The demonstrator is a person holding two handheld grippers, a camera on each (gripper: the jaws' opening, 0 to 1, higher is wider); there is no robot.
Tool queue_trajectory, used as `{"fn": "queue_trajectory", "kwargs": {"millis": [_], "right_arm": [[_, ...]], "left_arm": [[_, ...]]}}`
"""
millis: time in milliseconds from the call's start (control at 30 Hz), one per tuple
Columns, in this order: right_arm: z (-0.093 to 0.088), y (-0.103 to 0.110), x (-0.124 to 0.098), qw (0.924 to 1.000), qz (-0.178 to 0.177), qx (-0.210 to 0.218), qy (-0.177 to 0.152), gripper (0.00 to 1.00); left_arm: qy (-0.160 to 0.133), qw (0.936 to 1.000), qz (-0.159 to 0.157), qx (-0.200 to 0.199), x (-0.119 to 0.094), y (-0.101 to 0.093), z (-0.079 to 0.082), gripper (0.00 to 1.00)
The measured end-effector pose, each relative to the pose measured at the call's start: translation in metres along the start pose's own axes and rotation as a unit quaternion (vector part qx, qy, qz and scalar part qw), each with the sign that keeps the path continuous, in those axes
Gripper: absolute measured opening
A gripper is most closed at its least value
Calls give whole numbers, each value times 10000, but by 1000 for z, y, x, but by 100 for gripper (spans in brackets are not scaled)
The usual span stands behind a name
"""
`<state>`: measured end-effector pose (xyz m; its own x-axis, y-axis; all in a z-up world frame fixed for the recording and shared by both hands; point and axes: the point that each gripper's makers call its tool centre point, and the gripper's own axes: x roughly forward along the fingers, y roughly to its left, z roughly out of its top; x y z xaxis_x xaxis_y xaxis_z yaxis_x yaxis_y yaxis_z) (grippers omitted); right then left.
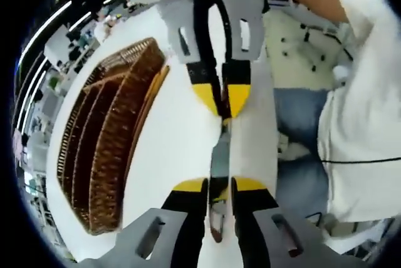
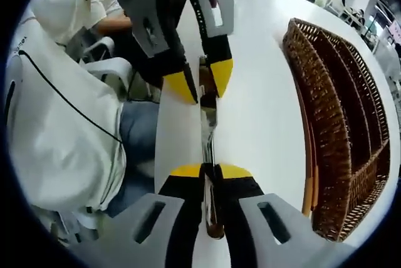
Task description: Arrange the knives, forks, and spoons in their matching storage slots by inserting each utensil handle-first until every utensil is classified and aligned in the correct compartment
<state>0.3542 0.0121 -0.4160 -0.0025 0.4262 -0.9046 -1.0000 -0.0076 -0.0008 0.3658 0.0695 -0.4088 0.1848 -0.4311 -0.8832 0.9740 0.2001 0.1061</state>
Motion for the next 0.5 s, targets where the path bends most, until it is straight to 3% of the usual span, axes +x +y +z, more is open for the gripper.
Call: {"fn": "queue_trajectory", "kwargs": {"millis": [233,333,400,500], "right_arm": [[1,1,0,9998,-170,-63,-16,7],[1,0,-1,9998,-193,-49,-7,7],[1,0,-1,9998,-207,-46,-16,7],[1,0,-1,9997,-244,-13,-72,8]], "left_arm": [[60,9940,-647,-879,3,1,1,12],[147,9902,-724,-1183,3,-5,2,12],[132,9921,-713,-1026,3,-8,2,11],[21,9971,-433,-631,3,-16,4,12]]}}
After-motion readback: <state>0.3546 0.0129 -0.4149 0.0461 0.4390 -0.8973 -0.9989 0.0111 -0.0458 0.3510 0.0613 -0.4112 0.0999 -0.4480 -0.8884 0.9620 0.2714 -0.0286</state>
